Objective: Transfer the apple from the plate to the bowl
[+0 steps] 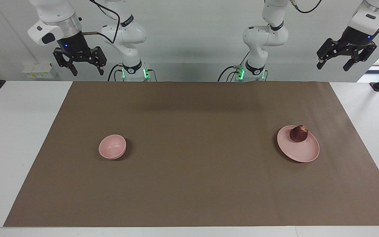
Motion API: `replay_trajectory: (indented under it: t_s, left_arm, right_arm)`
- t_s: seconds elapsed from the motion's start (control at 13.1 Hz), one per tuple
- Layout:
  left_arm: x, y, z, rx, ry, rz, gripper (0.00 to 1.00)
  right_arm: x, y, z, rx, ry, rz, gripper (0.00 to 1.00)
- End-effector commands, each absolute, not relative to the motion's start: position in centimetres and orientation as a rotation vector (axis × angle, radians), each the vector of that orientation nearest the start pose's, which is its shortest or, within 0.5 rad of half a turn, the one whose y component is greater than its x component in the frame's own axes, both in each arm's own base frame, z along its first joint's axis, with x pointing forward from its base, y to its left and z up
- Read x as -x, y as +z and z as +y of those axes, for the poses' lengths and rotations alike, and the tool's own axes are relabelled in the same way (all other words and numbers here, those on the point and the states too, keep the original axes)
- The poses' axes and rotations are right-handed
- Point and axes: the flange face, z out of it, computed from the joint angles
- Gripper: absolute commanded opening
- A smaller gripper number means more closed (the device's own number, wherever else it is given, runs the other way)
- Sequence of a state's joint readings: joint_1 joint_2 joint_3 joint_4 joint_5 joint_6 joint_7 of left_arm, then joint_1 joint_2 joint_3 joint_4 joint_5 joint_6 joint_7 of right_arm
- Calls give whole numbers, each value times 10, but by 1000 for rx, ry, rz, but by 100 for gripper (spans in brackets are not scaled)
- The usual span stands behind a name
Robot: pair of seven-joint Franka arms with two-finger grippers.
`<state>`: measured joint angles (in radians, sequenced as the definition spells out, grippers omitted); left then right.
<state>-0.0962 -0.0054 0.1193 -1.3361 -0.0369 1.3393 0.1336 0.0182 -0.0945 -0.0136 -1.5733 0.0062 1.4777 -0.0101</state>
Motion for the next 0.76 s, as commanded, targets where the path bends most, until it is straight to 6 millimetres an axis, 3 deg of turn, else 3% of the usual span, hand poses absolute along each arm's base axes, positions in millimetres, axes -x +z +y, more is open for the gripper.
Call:
replay_trajectory:
  t_s: [0.0,0.69]
  left_arm:
    - [-515,715,6,3182,-20,202,100]
    - [-515,714,6,3184,-18,190,100]
  right_arm:
    - [-514,667,1,3126,5,5,100]
    - [-514,667,1,3124,5,5,100]
